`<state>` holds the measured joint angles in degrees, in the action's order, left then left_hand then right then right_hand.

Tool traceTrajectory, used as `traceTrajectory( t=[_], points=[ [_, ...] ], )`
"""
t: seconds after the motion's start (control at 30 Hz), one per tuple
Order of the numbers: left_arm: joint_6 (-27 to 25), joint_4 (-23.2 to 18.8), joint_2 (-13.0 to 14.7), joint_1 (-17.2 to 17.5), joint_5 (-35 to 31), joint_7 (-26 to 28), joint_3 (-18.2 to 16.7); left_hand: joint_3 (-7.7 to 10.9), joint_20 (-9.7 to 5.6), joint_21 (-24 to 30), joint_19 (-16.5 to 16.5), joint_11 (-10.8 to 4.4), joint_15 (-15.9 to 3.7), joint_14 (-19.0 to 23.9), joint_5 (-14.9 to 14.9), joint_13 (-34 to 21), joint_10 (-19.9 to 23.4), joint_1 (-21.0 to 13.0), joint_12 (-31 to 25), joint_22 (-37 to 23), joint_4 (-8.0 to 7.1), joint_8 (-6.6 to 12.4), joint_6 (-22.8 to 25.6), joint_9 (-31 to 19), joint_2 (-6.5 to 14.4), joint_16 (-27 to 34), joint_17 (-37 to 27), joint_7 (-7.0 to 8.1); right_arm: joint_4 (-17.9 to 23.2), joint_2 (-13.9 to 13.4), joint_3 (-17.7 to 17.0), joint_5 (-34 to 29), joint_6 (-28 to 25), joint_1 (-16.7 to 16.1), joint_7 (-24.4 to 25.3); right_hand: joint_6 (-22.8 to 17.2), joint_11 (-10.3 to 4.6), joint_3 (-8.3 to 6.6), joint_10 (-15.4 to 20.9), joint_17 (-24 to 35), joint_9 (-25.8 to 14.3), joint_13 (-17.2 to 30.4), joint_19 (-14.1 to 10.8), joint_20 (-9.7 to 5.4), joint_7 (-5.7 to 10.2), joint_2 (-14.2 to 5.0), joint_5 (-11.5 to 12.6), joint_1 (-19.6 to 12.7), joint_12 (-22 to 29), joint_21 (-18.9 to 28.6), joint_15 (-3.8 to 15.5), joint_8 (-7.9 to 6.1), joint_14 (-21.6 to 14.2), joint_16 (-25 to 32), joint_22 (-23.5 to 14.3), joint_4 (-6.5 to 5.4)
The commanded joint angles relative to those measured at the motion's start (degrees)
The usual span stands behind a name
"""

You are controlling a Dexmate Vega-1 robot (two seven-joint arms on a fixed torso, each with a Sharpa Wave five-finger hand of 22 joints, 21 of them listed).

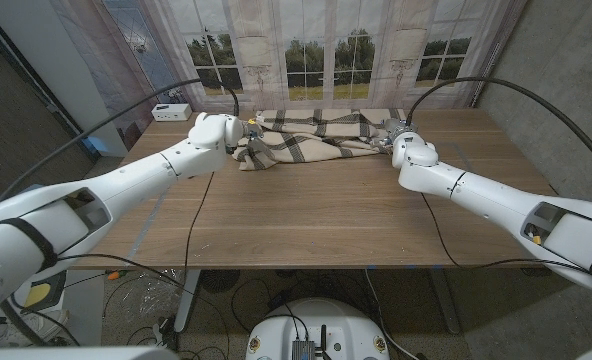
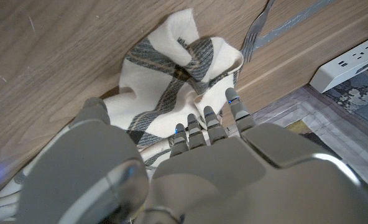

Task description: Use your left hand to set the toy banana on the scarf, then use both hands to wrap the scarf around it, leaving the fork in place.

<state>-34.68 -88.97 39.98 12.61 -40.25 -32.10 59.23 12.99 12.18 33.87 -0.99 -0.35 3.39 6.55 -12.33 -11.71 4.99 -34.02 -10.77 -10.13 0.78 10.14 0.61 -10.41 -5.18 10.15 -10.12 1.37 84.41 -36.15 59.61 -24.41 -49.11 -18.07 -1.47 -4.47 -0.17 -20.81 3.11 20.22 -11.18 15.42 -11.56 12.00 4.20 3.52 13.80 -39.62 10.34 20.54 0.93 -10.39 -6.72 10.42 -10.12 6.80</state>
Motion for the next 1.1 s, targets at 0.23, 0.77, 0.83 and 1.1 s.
traceTrajectory(
  t=[0.23,0.77,0.83,1.1],
  points=[
    [5.14,8.87,-5.74,-2.24,-6.81,-0.23,4.39,0.57,-1.18,0.62,-4.72,-0.07,-0.24,-1.07,-0.88,-0.12,-2.42,-3.24,-0.46,-0.23,1.76,0.28,-2.41,-0.13,0.68,0.52,-0.12,-0.33,0.03,0.13,-2.34,1.33,1.68,-3.8,-0.46,0.01,-0.01,0.13,-0.01,-0.14,-0.03,-0.1,0.63,0.2,0.14,-0.81,0.47,-0.2,0.65,-0.48,-0.5,-0.48,0.2,0.52,0.01,-0.19],
    [7.28,21.79,-13.51,-4.63,-14.01,5.04,9.65,2.51,-4.47,0.57,-9.3,-0.42,-1.03,1.45,-0.66,-0.06,-1.42,-8.06,-1.52,-0.03,4.14,0.84,-2.21,-0.14,4.03,1.16,0.01,-1.09,3.58,-2.13,-4.54,2.22,2.4,-7.28,1.07,-0.41,0.03,0.28,0.24,-0.74,0.01,-0.36,0.45,0.1,0.03,-1.09,0.62,-0.35,0.92,-0.93,-0.47,-0.74,0.11,0.81,0.02,-0.02],
    [7.52,22.72,-14.03,-4.93,-14.14,5.51,10.11,3.45,-5.76,0.57,-10.91,-0.4,-1.59,2.76,-0.15,-0.03,-0.32,-10.1,-1.96,0.05,5.22,1.07,-1.59,-0.14,5.38,1.4,0.07,-1.24,3.73,-2.22,-4.68,2.21,2.43,-7.44,1.16,-0.48,0.06,0.32,0.26,-0.8,0.01,-0.39,0.44,0.11,-0.05,-1.1,0.63,-0.34,0.94,-0.99,-0.45,-0.77,0.05,0.86,0.02,-0.01],
    [9.17,32.64,-19.62,-7.02,-12.99,8.53,12.57,6.11,-6.44,1.05,-18.5,-2.33,-4.42,10.74,1.58,0.01,7.39,-17.28,-4.15,0.02,8.35,2.13,4.61,-0.22,9.47,2.58,0.07,-1.31,4.29,-2.68,-5.31,2.27,2.81,-8.14,1.51,-0.64,-0.08,0.35,0.42,-1.06,0.03,-0.5,0.31,0.08,-0.09,-1.28,0.7,-0.44,1.05,-1.19,-0.43,-0.85,-0.01,0.98,0.03,0.08]
  ],
)
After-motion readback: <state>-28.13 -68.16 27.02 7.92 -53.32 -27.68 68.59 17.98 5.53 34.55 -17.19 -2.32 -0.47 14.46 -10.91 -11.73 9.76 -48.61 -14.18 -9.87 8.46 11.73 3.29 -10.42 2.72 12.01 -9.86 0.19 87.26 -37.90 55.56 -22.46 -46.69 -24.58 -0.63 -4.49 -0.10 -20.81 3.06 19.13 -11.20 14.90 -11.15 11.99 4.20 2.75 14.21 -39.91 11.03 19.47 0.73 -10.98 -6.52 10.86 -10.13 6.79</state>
